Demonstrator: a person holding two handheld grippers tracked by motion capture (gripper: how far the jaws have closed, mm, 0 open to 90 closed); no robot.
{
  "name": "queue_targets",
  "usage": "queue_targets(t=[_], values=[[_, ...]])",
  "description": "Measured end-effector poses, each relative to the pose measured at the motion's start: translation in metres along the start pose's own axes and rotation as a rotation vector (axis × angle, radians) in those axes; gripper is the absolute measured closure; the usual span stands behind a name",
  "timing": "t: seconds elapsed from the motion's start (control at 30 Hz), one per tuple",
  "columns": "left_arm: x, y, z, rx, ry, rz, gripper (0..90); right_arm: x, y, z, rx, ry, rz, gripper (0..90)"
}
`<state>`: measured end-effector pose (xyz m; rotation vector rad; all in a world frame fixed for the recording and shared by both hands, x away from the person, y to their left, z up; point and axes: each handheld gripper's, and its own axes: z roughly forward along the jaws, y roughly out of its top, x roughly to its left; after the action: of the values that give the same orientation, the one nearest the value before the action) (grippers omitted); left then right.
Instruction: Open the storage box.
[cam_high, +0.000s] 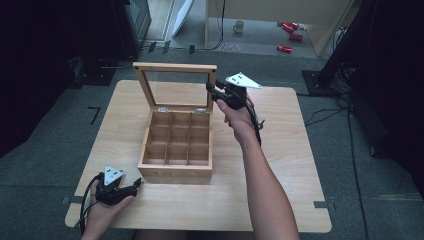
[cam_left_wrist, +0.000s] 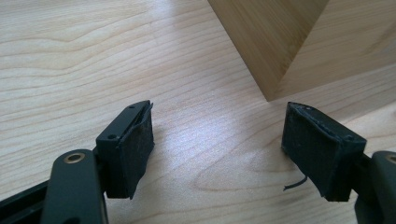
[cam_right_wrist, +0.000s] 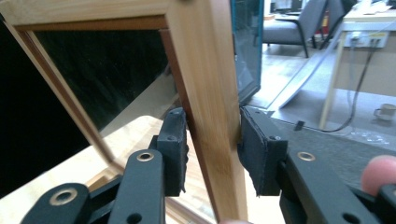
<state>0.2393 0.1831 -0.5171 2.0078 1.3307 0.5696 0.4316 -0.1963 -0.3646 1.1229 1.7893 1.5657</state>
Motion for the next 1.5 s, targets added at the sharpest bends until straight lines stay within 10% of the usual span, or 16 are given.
queue_targets(t=[1.0, 1.5], values=[[0.000, 0.000, -0.001, -0.003, -0.010, -0.001, 25.7, -0.009, 0.012, 0.055, 0.027, -0.232, 0.096, 66.7], [0.000, 0.000, 0.000, -0.003, -0.013, 0.000, 25.3, -0.016, 0.012, 0.064, 0.044, -0.226, 0.146, 64.3]])
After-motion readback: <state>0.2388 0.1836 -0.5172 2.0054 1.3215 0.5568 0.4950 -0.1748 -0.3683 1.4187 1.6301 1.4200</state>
